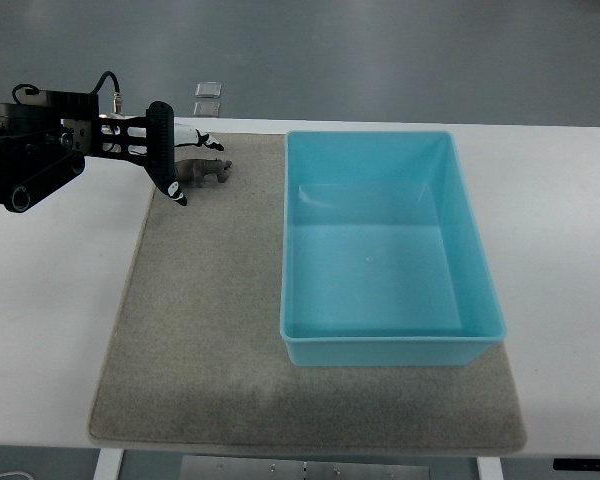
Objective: Place brown hippo in blue box with left hand
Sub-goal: 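Lower the left hand onto the brown hippo and close the fingers, then lift the hippo with the left hand and carry it over the blue box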
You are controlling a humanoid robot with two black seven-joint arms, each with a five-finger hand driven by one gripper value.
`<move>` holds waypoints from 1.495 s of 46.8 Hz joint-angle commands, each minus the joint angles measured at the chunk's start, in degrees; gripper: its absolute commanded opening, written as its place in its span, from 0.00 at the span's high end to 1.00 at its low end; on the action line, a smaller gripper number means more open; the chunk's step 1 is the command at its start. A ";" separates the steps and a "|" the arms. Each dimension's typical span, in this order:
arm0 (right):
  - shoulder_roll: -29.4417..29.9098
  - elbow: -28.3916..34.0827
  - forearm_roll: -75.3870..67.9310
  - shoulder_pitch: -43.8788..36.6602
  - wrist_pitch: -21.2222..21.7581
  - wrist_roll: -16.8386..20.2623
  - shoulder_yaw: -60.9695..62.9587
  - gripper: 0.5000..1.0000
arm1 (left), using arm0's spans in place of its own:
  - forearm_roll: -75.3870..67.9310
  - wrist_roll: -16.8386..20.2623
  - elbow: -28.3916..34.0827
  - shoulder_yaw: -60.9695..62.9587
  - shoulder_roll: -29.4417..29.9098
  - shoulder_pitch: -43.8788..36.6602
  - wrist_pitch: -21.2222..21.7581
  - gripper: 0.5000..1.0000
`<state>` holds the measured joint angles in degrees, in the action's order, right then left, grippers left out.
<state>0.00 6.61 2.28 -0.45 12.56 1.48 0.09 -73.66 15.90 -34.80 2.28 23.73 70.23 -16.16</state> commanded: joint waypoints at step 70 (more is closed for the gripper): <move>0.00 -0.02 0.00 0.02 0.01 0.01 0.00 0.13 | -0.43 -0.25 0.17 0.27 -0.79 0.09 -1.07 0.67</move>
<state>0.00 6.59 2.29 -0.44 12.57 1.49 0.09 -74.01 15.71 -34.55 2.54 22.93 70.16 -17.19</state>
